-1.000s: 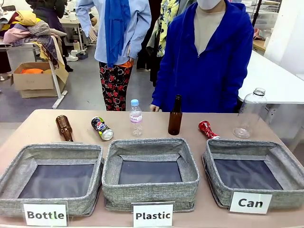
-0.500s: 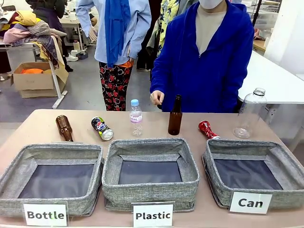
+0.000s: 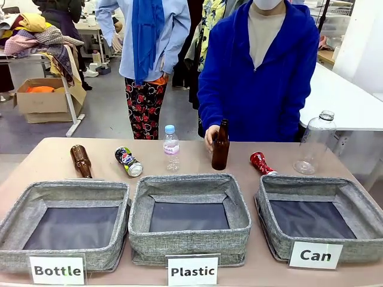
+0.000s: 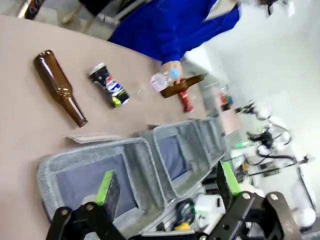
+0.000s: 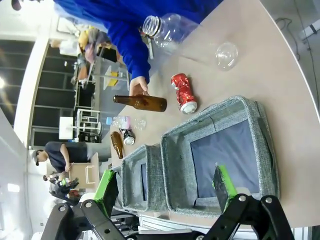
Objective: Sort the can waste into the basket.
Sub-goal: Pick up the can waste from the table and place it in the right Fabric basket.
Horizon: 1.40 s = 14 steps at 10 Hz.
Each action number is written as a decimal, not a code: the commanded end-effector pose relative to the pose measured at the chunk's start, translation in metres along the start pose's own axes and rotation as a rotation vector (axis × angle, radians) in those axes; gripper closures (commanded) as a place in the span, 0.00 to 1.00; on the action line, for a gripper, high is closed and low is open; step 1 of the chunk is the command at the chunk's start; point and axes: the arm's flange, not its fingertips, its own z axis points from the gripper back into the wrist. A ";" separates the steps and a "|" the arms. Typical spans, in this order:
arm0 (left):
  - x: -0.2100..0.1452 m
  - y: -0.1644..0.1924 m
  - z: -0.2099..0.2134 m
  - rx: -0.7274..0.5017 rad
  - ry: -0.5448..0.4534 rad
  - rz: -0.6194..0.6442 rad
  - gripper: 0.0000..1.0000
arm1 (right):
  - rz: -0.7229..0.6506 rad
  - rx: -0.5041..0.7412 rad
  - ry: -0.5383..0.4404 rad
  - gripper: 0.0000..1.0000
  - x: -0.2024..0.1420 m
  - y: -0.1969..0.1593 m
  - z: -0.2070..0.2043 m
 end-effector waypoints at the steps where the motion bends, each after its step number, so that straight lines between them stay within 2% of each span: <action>1: 0.029 -0.037 -0.037 0.190 0.162 -0.041 0.00 | 0.025 0.022 -0.007 0.00 0.004 -0.001 0.001; 2: 0.044 -0.055 -0.075 0.280 0.240 -0.073 0.00 | 0.025 0.022 -0.007 0.00 0.004 -0.001 0.001; 3: 0.051 -0.071 -0.108 0.394 0.256 -0.098 0.00 | 0.025 0.022 -0.007 0.00 0.004 -0.001 0.001; 5: 0.067 -0.098 -0.168 0.585 0.237 -0.174 0.00 | 0.025 0.022 -0.007 0.00 0.004 -0.001 0.001; 7: 0.067 -0.107 -0.225 0.779 0.219 -0.328 0.00 | 0.025 0.022 -0.007 0.00 0.004 -0.001 0.001; 8: 0.065 -0.110 -0.239 0.793 0.210 -0.437 0.00 | 0.025 0.022 -0.007 0.00 0.004 -0.001 0.001; 9: 0.059 -0.111 -0.216 0.652 0.223 -0.307 0.00 | 0.025 0.022 -0.007 0.00 0.004 -0.001 0.001; 10: 0.059 -0.111 -0.216 0.652 0.223 -0.307 0.00 | 0.025 0.022 -0.007 0.00 0.004 -0.001 0.001; 11: 0.058 -0.108 -0.241 0.719 0.229 -0.389 0.00 | 0.025 0.022 -0.007 0.00 0.004 -0.001 0.001; 12: 0.077 -0.102 -0.263 0.762 0.348 -0.362 0.00 | 0.025 0.022 -0.007 0.00 0.004 -0.001 0.001; 14: 0.090 -0.093 -0.298 0.690 0.491 -0.366 0.00 | 0.025 0.022 -0.007 0.00 0.004 -0.001 0.001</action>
